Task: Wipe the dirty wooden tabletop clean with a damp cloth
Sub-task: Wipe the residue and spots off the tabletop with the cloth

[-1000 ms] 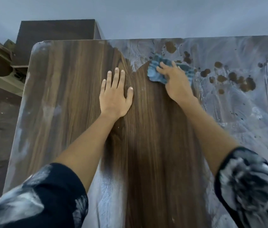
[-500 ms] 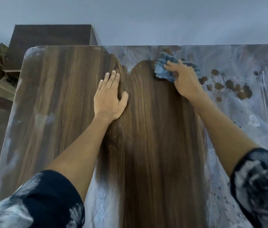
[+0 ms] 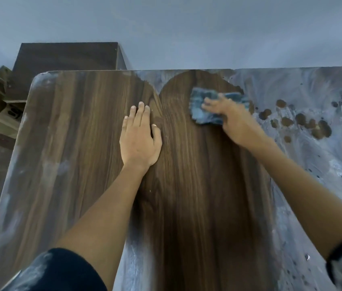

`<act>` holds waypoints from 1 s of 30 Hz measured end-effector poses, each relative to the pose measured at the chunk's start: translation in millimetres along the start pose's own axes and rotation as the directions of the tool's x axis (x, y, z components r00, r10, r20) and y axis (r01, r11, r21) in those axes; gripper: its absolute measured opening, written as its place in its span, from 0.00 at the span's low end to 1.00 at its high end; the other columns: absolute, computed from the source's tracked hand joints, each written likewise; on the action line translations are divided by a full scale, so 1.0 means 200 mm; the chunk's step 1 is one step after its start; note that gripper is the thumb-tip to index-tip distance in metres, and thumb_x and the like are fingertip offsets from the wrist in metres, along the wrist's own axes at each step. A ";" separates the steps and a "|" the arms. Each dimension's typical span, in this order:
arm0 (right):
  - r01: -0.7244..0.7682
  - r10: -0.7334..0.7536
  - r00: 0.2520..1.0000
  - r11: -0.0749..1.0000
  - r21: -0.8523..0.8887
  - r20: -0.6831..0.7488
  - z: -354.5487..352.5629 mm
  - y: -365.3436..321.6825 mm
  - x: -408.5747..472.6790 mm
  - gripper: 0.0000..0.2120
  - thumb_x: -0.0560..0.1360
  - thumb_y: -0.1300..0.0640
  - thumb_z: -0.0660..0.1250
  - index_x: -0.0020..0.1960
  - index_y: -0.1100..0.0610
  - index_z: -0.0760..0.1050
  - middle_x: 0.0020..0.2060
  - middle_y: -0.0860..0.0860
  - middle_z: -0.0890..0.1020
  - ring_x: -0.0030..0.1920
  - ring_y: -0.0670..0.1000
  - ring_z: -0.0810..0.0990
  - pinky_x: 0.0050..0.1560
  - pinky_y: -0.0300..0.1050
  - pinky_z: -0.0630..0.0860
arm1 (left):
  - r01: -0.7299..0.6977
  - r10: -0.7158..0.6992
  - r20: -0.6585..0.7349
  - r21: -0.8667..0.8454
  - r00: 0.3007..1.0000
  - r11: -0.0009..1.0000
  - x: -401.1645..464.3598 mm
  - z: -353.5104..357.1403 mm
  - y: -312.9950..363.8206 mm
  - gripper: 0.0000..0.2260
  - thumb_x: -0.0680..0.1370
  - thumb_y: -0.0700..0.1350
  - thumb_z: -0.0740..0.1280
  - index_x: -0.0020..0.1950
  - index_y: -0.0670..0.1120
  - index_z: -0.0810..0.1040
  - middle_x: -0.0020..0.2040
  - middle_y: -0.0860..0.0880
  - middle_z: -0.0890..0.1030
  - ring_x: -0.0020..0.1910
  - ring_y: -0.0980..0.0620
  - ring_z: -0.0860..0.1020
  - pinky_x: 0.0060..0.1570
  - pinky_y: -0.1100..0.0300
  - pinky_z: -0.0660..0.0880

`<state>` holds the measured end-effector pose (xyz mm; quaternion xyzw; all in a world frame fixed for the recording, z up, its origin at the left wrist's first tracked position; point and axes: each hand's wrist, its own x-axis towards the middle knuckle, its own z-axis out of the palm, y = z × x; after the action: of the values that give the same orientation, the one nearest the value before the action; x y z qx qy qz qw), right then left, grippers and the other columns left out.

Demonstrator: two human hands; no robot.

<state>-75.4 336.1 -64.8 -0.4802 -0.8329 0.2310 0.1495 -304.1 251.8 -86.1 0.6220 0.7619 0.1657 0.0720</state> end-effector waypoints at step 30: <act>0.127 -0.125 0.977 0.992 0.002 0.173 0.42 -0.60 0.77 0.20 0.78 0.64 0.56 0.68 0.51 0.68 0.72 0.55 0.63 0.73 0.57 0.59 0.73 0.52 0.55 | 0.091 -0.108 -0.064 -0.227 0.992 0.970 -0.01 -0.04 0.05 0.27 0.74 0.47 0.63 0.71 0.41 0.60 0.68 0.45 0.69 0.65 0.48 0.69 0.63 0.51 0.69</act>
<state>-279.0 396.7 -68.3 -0.4055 -0.8724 0.2582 0.0892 -296.4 251.4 -75.5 0.5642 0.7709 0.2698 0.1208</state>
